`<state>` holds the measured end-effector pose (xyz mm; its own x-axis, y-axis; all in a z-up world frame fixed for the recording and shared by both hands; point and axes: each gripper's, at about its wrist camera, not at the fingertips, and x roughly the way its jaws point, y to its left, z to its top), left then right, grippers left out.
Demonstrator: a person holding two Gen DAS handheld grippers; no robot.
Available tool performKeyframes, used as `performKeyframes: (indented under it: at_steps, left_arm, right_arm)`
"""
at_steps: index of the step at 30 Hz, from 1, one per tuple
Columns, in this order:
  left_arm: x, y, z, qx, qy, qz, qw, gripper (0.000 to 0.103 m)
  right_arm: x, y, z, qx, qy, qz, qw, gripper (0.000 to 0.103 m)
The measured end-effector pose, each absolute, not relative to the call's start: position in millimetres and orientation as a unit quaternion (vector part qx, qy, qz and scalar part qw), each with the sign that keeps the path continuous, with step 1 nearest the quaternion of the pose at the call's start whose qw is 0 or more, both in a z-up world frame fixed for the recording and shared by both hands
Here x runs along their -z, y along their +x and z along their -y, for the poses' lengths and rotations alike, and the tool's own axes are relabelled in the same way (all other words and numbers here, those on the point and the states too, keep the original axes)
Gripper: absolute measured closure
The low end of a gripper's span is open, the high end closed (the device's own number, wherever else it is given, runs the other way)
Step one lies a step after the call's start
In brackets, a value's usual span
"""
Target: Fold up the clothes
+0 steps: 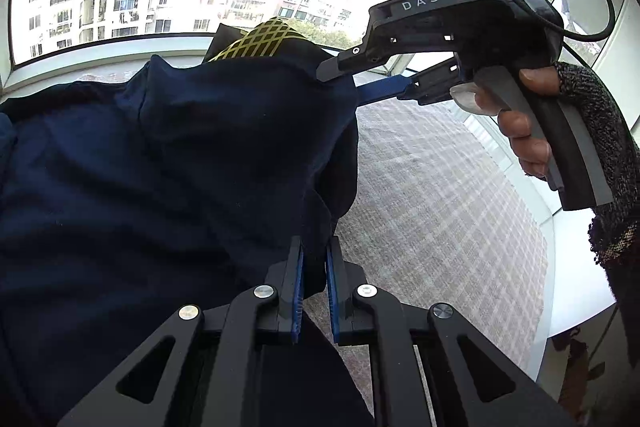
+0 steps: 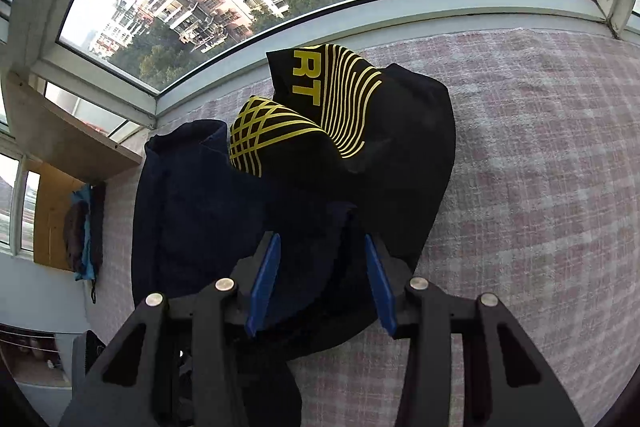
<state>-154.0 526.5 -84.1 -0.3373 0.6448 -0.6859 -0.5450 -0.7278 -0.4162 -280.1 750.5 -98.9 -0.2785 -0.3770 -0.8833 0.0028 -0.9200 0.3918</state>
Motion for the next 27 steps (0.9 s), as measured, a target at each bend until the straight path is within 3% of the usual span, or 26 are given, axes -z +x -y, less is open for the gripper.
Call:
performKeyframes:
  at_steps: [2, 11, 20, 27]
  left_arm:
    - [82.3, -155.1, -521.6, -0.815, -0.445, 0.065, 0.364, 0.094]
    - [83.7, -159.3, -481.3, -0.815, -0.436, 0.161, 0.347, 0.094]
    - [118.6, -159.5, -424.6, -0.806, -0.455, 0.253, 0.281, 0.094]
    - [148.6, -158.8, -403.8, -0.79, -0.494, 0.272, 0.241, 0.094]
  right_arm:
    - [98.6, -279.9, -743.8, 0.783, 0.593, 0.144, 0.123, 0.1]
    - [39.9, -281.9, -696.5, 0.822, 0.532, 0.109, 0.172, 0.1]
    - [78.2, -306.6, -588.4, 0.794, 0.559, 0.037, 0.234, 0.1]
    - [109.3, -325.7, -504.1, 0.766, 0.577, -0.02, 0.281, 0.098]
